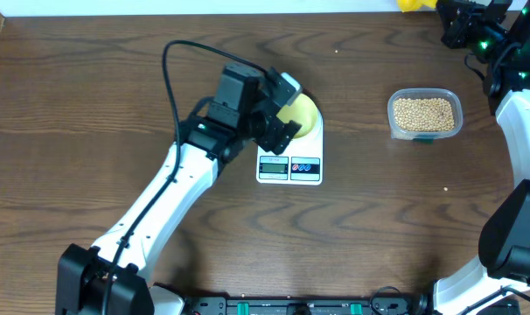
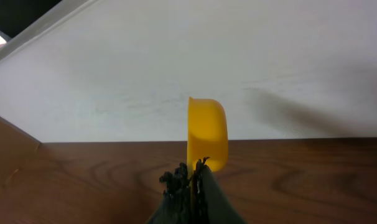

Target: Scoop item into bowl and weigh 50g on scale

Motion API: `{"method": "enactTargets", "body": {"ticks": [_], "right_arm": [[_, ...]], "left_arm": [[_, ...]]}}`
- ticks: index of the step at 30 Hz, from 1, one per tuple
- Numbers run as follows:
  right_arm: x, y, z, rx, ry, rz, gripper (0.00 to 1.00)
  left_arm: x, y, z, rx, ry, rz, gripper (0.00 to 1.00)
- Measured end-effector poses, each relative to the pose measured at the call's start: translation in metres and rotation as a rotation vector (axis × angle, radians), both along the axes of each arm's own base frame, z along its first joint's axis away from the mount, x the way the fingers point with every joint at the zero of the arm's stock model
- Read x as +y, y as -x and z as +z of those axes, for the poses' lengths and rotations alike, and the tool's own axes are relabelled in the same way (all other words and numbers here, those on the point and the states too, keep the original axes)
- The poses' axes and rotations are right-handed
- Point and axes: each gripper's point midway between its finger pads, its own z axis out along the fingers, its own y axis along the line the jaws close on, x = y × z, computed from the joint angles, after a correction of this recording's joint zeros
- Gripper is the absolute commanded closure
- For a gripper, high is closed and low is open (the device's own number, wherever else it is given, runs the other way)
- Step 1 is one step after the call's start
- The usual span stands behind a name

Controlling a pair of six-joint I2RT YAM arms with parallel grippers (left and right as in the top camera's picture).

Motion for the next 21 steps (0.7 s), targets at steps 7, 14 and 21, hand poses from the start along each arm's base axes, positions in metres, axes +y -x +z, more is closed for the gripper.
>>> {"method": "enactTargets", "body": {"ticks": [7, 14, 21], "right_arm": [[0.000, 0.000, 0.000, 0.000, 0.000, 0.000, 0.99], [0.000, 0.001, -0.004, 0.018, -0.005, 0.001, 0.99], [0.001, 0.002, -0.006, 0.029, -0.007, 0.001, 0.99]], "left_arm": [[0.005, 0.010, -0.017, 0.008, -0.141, 0.027, 0.14], [-0.009, 0.017, -0.035, 0.047, -0.166, 0.029, 0.14], [-0.011, 0.016, -0.041, 0.086, -0.145, 0.090, 0.14]]}}
